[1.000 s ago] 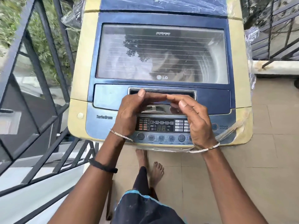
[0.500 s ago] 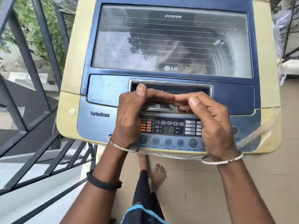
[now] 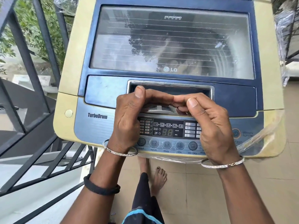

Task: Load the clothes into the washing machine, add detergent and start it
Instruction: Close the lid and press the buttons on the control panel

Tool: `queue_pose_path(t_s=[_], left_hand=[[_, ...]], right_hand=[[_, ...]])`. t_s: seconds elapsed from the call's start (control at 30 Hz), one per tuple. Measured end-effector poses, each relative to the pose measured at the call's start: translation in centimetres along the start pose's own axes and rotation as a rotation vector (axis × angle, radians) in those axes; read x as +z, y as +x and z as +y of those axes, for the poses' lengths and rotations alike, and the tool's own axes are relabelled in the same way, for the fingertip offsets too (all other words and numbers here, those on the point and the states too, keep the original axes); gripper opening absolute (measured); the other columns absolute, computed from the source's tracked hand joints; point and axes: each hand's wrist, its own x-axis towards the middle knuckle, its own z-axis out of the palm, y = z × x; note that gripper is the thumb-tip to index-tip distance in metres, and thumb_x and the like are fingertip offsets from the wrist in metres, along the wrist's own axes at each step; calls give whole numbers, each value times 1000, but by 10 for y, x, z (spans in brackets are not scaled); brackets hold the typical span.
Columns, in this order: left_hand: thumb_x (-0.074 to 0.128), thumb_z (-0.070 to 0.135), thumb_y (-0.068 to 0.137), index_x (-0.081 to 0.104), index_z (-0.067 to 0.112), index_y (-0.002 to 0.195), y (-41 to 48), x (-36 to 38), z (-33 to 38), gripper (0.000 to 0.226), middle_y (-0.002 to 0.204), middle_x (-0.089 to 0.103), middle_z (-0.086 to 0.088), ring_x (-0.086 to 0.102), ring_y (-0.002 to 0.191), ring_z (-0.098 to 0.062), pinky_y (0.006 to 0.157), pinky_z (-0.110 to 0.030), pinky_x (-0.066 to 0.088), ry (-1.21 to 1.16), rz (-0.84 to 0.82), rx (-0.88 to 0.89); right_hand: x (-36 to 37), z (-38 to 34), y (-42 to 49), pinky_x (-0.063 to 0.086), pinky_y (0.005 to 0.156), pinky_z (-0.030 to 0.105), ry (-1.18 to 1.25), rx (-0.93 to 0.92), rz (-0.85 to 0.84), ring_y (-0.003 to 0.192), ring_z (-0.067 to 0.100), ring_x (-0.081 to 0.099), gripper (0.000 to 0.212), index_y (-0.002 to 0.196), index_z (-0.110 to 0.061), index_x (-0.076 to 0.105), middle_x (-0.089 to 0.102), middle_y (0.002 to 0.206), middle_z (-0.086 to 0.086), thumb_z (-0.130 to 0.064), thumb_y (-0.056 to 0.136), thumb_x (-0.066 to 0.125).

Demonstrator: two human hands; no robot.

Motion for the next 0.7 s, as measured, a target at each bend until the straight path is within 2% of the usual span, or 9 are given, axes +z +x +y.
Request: queue_pose_path(t_s=[0.13,0.33,0.47,0.6,0.7], left_hand=[[18,32,102,70,-4,99,0,-1,-1,64,98,74,-19,70,95,-31,77,-22,47,10,7,16],[20,33,101,70,-3,100,0,1,-1,62,96,73,-20,70,94,-31,76,-20,47,-19,7,9],[21,33,102,71,-3,99,0,1,1,61,96,74,-19,71,95,-30,76,-19,47,-1,2,6],[20,37,100,71,-3,98,1,1,5,65,96,75,-17,71,91,-25,74,-16,45,48,1,-13],[18,30,103,72,-3,97,1,3,9,64,92,75,-16,71,85,-17,71,-12,45,73,17,-41]], right_hand=[[1,-1,1,51,89,25,13,8,-2,101,19,67,29,107,-6,70,71,105,7,-9,102,42],[1,1,1,53,90,35,-18,-15,-4,104,24,66,29,108,-9,71,71,106,6,-10,103,42],[0,0,2,53,90,36,-7,-6,2,104,24,67,29,108,-9,71,71,107,7,-13,103,43],[1,-1,3,52,89,32,12,18,-3,104,23,67,29,108,-10,71,71,107,7,-17,102,43],[1,-2,4,52,89,30,48,45,-6,104,23,68,29,107,-10,71,71,107,8,-18,101,44]])
